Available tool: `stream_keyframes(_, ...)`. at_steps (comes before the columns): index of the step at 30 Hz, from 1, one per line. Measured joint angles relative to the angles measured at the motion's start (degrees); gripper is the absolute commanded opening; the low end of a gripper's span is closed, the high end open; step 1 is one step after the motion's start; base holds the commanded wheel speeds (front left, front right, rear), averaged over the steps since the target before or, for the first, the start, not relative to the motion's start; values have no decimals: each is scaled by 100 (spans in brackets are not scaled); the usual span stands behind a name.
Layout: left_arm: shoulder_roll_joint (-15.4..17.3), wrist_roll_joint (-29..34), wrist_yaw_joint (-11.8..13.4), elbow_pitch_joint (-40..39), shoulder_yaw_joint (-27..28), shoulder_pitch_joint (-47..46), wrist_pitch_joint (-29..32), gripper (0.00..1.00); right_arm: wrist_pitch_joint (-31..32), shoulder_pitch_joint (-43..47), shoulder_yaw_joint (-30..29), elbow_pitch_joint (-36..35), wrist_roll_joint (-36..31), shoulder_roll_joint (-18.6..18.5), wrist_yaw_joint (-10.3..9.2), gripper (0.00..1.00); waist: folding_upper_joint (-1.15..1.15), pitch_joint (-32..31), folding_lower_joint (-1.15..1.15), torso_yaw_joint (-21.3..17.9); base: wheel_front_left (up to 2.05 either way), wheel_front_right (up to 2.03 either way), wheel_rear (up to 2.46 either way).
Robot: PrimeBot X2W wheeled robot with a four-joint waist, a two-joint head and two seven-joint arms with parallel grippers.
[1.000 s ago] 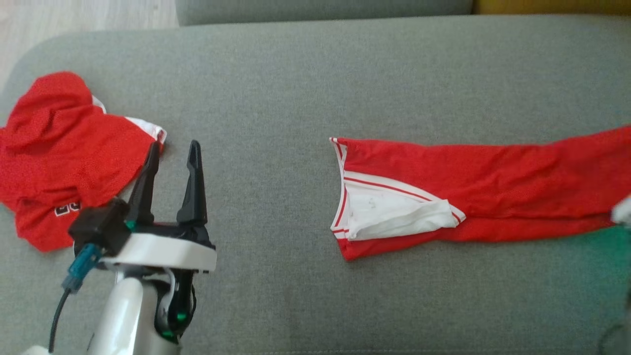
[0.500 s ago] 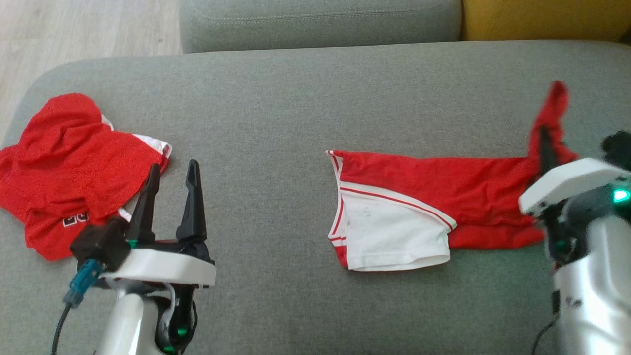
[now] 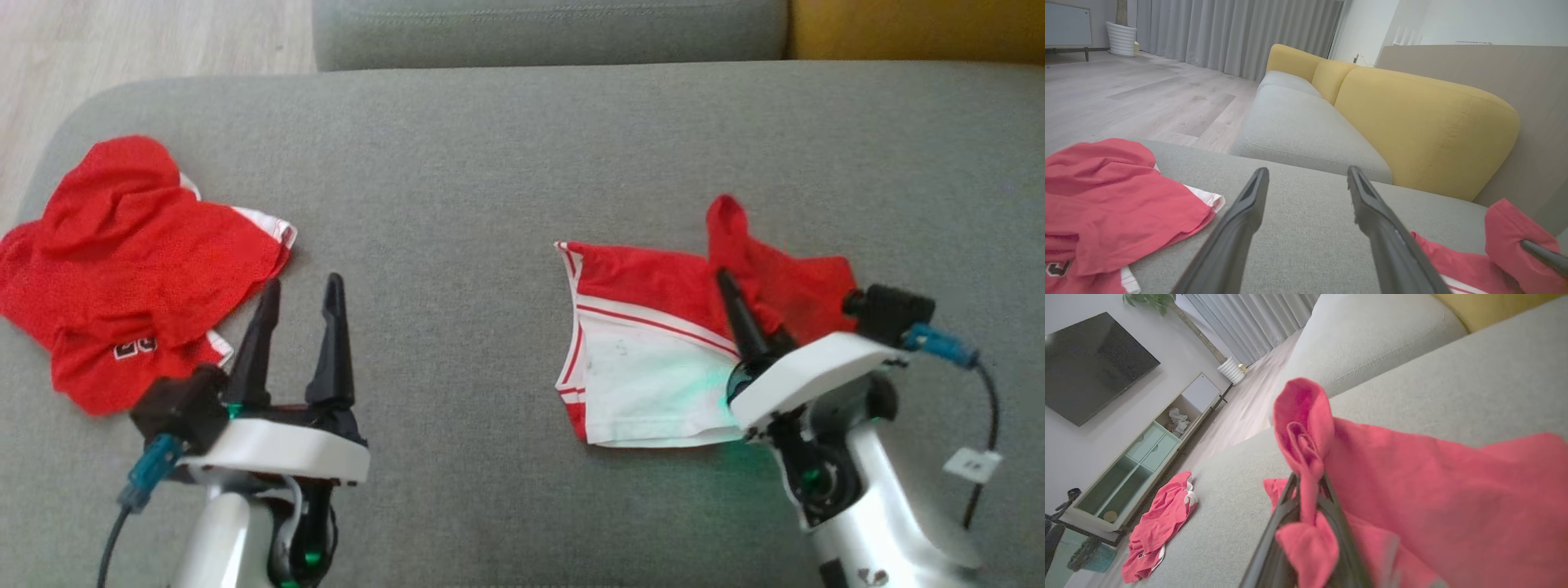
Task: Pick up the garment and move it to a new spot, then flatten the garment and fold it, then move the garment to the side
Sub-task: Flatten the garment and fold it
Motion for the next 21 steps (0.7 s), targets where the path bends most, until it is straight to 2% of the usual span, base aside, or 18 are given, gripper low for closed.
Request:
stream_keyframes(12,1,-164,18,131,-235,-96,0,100,-994,-364,1205,1127,1162,-11,0,0,0,241,0,299,0,0,0)
stream_keyframes(13,0,-182,40,134,-250,-119,0,100,-1072,-430,1273,1237,1209,-11,0,31,0,260,0,319,0,0,0)
stream_keyframes(14,0,-182,49,137,-255,-138,0,100,-1157,-486,1336,1333,1236,-12,0,100,0,280,0,338,0,0,0)
stream_keyframes(21,0,-260,57,252,-204,-155,0,100,-1290,-692,1918,1490,1541,-29,0,100,0,299,0,339,0,0,0)
